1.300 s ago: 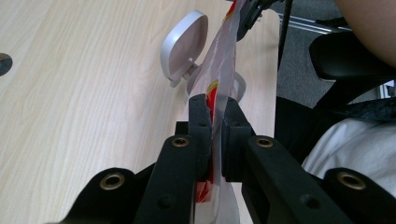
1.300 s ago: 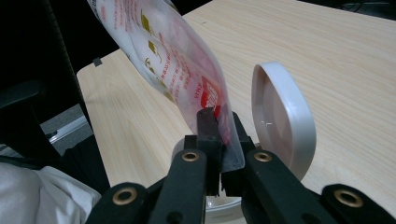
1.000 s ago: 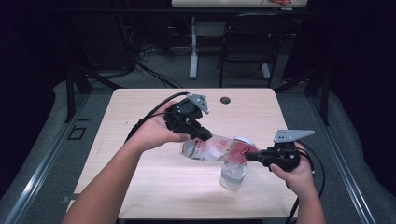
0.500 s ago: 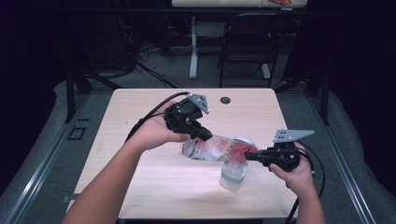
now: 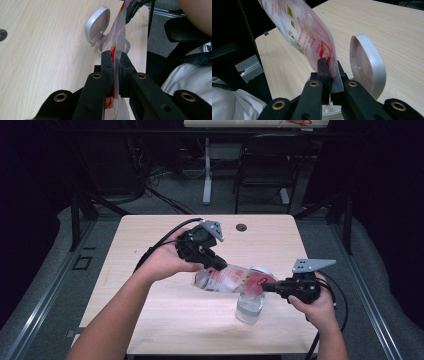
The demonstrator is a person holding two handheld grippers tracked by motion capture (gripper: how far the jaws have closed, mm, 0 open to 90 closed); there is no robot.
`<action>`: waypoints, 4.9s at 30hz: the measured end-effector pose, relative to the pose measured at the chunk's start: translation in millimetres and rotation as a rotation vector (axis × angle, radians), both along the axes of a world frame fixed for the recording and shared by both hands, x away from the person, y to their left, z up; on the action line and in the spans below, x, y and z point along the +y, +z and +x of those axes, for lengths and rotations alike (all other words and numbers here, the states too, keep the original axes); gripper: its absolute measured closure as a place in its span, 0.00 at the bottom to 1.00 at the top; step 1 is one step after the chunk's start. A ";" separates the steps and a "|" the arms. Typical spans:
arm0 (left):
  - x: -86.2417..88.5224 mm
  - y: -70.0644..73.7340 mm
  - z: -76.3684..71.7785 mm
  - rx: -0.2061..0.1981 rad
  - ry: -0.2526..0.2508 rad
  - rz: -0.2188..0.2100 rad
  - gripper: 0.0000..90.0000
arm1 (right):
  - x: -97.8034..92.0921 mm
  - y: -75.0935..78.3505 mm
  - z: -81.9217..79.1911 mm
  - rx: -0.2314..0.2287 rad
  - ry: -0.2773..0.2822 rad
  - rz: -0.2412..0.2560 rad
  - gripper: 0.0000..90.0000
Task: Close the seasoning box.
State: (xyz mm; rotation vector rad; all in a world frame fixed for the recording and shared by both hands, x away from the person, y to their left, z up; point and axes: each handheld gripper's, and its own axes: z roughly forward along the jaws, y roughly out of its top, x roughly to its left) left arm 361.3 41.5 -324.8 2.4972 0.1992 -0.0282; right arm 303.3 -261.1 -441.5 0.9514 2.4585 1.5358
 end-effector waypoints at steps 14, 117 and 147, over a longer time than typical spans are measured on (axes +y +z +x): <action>-0.9 -1.0 1.3 0.004 -0.001 0.003 0.95 | -1.2 -1.0 0.6 0.001 0.002 0.001 0.99; -0.3 3.8 4.9 0.007 0.011 -0.043 0.93 | 5.9 -5.6 3.3 0.013 0.006 -0.011 0.99; -3.6 4.5 7.0 0.006 0.010 -0.046 0.93 | 5.2 -6.3 3.3 0.007 -0.006 -0.018 0.99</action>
